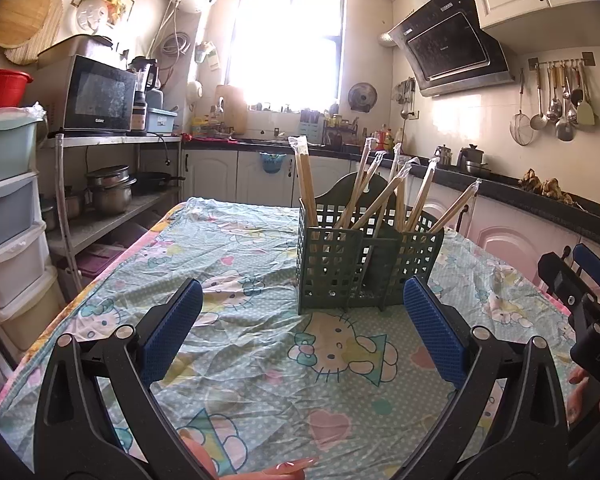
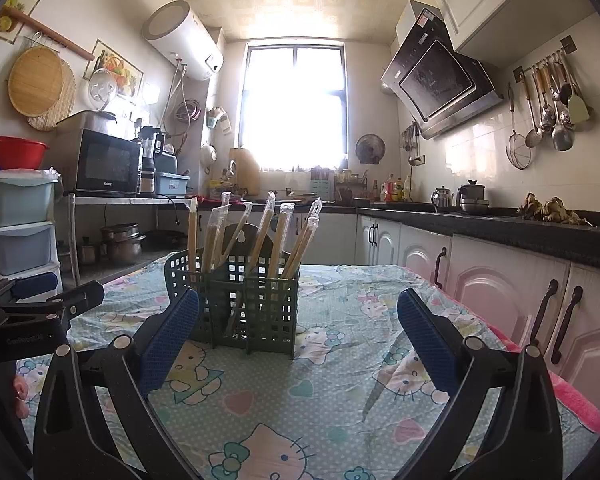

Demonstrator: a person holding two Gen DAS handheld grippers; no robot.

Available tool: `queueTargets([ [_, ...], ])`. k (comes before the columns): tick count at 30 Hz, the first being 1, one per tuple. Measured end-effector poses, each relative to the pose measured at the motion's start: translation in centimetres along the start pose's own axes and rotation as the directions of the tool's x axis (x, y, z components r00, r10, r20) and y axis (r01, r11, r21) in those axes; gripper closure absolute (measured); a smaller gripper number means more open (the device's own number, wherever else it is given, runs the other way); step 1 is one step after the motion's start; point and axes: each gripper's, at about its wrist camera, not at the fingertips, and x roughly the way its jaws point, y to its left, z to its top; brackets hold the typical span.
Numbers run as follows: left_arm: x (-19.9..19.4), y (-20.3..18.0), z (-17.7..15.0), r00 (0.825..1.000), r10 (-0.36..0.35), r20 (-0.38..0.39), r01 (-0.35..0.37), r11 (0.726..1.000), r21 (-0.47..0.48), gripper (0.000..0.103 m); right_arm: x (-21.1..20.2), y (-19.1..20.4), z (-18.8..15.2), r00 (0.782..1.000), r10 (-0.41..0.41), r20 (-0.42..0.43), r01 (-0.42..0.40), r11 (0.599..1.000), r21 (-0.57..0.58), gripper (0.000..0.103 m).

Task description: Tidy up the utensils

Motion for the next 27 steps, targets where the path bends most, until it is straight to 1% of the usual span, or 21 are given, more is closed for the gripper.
queueTargets([
  [6, -0.11, 0.02, 0.04, 1.000, 0.004, 0.006, -0.004, 1.000, 0.008, 0.010, 0.23, -0.16, -0.01, 1.000, 0.001, -0.008, -0.001, 1.000, 0.003, 0.006],
  [27, 0.17, 0.35, -0.08, 1.000, 0.013, -0.013, -0.013, 1.000, 0.009, 0.010, 0.37, -0.25, 0.02, 1.000, 0.001, -0.015, -0.001, 1.000, 0.005, 0.006],
])
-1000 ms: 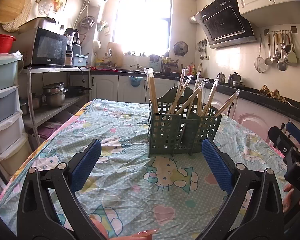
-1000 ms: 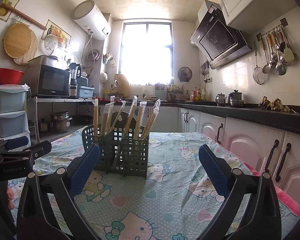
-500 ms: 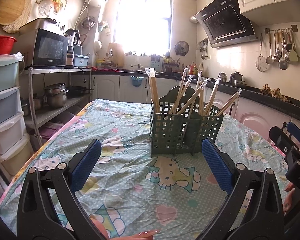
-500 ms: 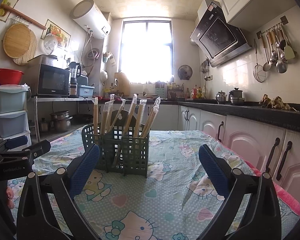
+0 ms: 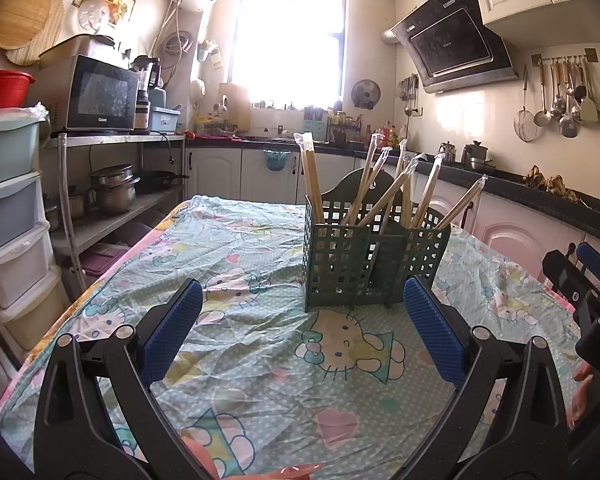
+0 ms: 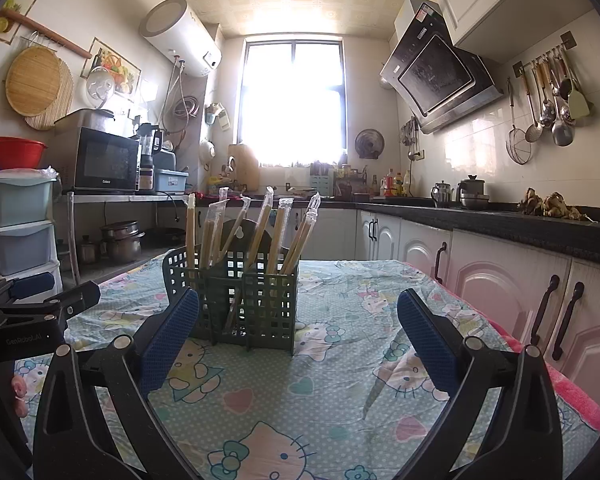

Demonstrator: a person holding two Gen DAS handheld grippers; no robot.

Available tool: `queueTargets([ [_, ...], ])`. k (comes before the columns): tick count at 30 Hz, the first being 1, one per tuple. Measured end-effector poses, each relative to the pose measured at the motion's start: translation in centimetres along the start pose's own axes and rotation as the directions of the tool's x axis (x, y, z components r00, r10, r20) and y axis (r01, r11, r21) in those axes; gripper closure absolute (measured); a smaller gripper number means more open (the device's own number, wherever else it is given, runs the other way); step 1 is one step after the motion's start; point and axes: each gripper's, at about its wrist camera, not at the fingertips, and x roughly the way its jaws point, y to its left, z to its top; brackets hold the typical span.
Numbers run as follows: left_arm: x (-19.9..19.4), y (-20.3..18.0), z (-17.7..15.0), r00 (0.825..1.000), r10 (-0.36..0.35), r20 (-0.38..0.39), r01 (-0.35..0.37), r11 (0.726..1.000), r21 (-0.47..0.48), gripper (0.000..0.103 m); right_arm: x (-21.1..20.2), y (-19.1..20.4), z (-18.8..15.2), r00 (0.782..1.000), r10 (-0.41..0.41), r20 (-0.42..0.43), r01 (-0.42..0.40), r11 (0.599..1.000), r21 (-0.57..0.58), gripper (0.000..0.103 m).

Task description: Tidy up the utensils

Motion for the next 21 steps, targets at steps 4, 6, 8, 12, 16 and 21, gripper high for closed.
queueTargets([
  [4, 0.2, 0.1, 0.0, 1.000, 0.010, -0.012, -0.010, 1.000, -0.005, 0.010, 0.0, 0.0, 0.0, 1.000, -0.001, -0.001, 0.001, 1.000, 0.002, 0.006],
  [6, 0.3, 0.2, 0.0, 1.000, 0.011, -0.013, -0.011, 1.000, -0.010, 0.010, -0.1, 0.0, 0.0, 1.000, 0.000, 0.000, 0.000, 1.000, 0.001, 0.006],
  [8, 0.4, 0.2, 0.0, 1.000, 0.014, -0.014, -0.014, 1.000, -0.011, 0.010, 0.0, 0.0, 0.0, 1.000, -0.001, 0.000, 0.001, 1.000, 0.001, 0.006],
  [12, 0.5, 0.3, 0.0, 1.000, 0.012, -0.022, -0.012, 1.000, -0.015, 0.010, 0.0, 0.0, 0.0, 1.000, -0.001, -0.004, 0.001, 1.000, 0.000, 0.006],
  [16, 0.8, 1.1, 0.3, 0.998, 0.010, -0.066, -0.013, 0.999, -0.045, 0.010, 0.4, -0.5, 0.0, 1.000, -0.012, -0.023, 0.012, 1.000, 0.011, 0.006],
  [21, 2.2, 5.4, 1.8, 0.976, 0.076, -0.202, -0.103, 0.987, -0.126, 0.010, 1.9, -3.3, 0.4, 0.987, -0.095, -0.127, 0.103, 0.993, 0.058, 0.006],
])
